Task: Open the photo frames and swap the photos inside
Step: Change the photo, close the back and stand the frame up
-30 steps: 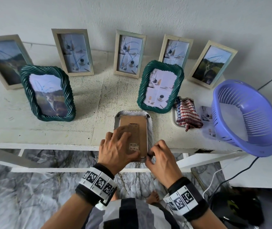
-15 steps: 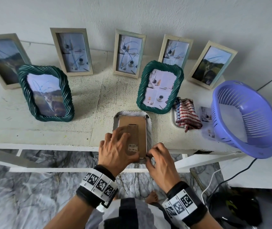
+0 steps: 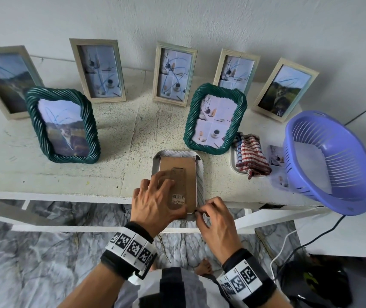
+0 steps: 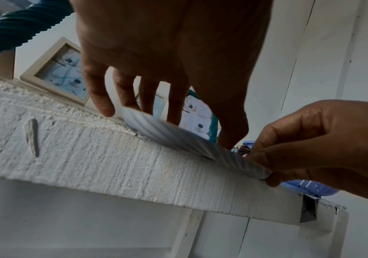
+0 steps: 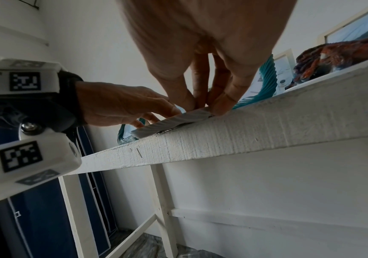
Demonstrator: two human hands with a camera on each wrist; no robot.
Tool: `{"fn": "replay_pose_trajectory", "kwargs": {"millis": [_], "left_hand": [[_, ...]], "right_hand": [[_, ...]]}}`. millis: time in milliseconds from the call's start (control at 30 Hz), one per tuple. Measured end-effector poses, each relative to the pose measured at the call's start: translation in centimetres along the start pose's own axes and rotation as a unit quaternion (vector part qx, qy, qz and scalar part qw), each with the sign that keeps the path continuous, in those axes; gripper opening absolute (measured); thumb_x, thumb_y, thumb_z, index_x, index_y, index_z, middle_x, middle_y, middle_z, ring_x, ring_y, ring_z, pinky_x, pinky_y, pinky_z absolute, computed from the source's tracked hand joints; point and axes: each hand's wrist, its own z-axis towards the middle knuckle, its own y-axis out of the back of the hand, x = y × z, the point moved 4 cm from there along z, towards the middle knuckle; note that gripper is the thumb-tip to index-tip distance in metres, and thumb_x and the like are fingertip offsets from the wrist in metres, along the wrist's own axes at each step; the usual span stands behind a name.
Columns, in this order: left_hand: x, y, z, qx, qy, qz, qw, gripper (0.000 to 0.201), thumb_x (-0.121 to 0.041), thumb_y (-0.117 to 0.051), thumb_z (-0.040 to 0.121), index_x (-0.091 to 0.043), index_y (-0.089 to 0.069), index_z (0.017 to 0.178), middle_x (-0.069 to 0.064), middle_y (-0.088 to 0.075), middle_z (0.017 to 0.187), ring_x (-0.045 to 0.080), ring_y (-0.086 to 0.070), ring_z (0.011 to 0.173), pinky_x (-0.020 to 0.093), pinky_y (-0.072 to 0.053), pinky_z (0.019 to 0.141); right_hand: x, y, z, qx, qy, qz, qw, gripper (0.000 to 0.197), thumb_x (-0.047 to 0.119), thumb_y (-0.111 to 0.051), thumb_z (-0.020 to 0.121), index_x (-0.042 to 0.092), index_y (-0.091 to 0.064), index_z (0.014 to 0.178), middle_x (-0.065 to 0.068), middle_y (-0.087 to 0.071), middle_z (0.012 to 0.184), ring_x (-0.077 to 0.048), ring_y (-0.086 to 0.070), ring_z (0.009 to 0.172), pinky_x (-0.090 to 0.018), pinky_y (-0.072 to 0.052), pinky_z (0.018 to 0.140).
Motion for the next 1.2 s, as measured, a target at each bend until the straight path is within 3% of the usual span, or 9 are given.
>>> {"fn": "replay_pose_trajectory", "kwargs": {"millis": [200,267,433,500,567,633,700,833,1200], "left_hand": [[0.2,-0.2,0.0,-0.011,-0.013,-0.005,1.000,0.085,-0.084,-0.038,0.060,-0.029,-0.052,0.123,-0.009,-0.035,0.142,0.019,-0.045,0.106,0.037,-0.041,0.083],[0.3,-0.3,-0.3,-0.014,-0.025,-0.024,0.999,0.082,-0.082,-0.038,0.065,-0.029,-0.052,0.125,-0.010,-0.036,0.143,0.021,-0.045,0.107,0.038,-0.042,0.084],[1.8,0.3,-0.8,-0.038,-0.059,-0.130,0.989,0.061,-0.063,-0.039,0.087,-0.023,-0.055,0.131,0.002,-0.041,0.147,0.021,-0.050,0.114,0.041,-0.048,0.094],[2.6,1.4,-1.4,-0.107,-0.065,-0.159,0.979,0.042,-0.046,-0.047,0.091,-0.017,-0.064,0.116,0.006,-0.053,0.130,0.020,-0.055,0.107,0.037,-0.050,0.087],[3.5,1.9,-2.4,-0.141,-0.045,-0.149,0.978,0.023,-0.037,-0.054,0.088,-0.020,-0.067,0.097,-0.003,-0.060,0.103,0.015,-0.060,0.090,0.032,-0.054,0.071],[4.1,1.7,-3.3,-0.111,-0.016,-0.141,0.984,0.019,-0.045,-0.054,0.084,-0.029,-0.063,0.085,-0.013,-0.058,0.087,0.007,-0.060,0.074,0.030,-0.053,0.057],[4.2,1.2,-4.1,-0.083,-0.013,-0.138,0.987,0.021,-0.051,-0.056,0.082,-0.032,-0.062,0.081,-0.015,-0.056,0.084,0.005,-0.059,0.068,0.029,-0.052,0.052],[4.0,0.9,-4.6,-0.099,-0.005,-0.155,0.983,0.013,-0.032,-0.077,0.079,-0.025,-0.068,0.083,-0.008,-0.056,0.087,0.012,-0.060,0.066,0.034,-0.053,0.056],[3.9,0.4,-4.0,-0.123,0.027,-0.250,0.960,0.013,-0.010,-0.078,0.077,-0.023,-0.075,0.079,-0.008,-0.059,0.082,0.001,-0.062,0.063,0.032,-0.057,0.063]], "right_hand": [[0.1,0.2,0.1,0.008,0.003,0.003,1.000,0.010,0.011,-0.071,0.081,0.012,-0.061,0.082,0.002,-0.048,0.090,-0.012,-0.053,0.076,-0.024,-0.048,0.069],[0.0,0.5,0.3,0.019,0.004,0.001,1.000,0.012,0.022,-0.066,0.083,0.015,-0.061,0.092,0.003,-0.048,0.094,-0.012,-0.053,0.080,-0.027,-0.052,0.070],[1.2,1.2,1.0,0.074,0.048,-0.044,0.995,0.052,0.050,-0.054,0.084,0.024,-0.053,0.128,-0.002,-0.047,0.125,-0.014,-0.049,0.105,-0.023,-0.051,0.078],[1.7,0.6,1.3,0.109,0.091,-0.100,0.985,0.060,0.057,-0.053,0.081,0.029,-0.048,0.134,-0.006,-0.043,0.136,-0.022,-0.043,0.118,-0.031,-0.050,0.088],[1.8,0.0,1.4,0.130,0.117,-0.136,0.975,0.064,0.061,-0.053,0.079,0.032,-0.047,0.136,-0.008,-0.039,0.144,-0.029,-0.035,0.130,-0.040,-0.042,0.102],[1.6,-0.6,1.6,0.138,0.127,-0.152,0.971,0.062,0.059,-0.054,0.079,0.034,-0.047,0.135,-0.009,-0.037,0.147,-0.031,-0.031,0.134,-0.044,-0.038,0.107],[1.3,-0.8,1.5,0.136,0.125,-0.153,0.971,0.058,0.055,-0.056,0.080,0.034,-0.050,0.134,-0.009,-0.040,0.145,-0.031,-0.035,0.131,-0.046,-0.044,0.104],[1.2,-1.1,1.3,0.130,0.117,-0.139,0.975,0.053,0.048,-0.055,0.084,0.034,-0.050,0.135,-0.010,-0.042,0.143,-0.030,-0.043,0.118,-0.044,-0.049,0.096],[1.3,-0.9,1.7,0.133,0.102,-0.116,0.979,0.052,0.044,-0.059,0.084,0.035,-0.051,0.135,-0.009,-0.040,0.144,-0.030,-0.043,0.120,-0.044,-0.047,0.098]]}}
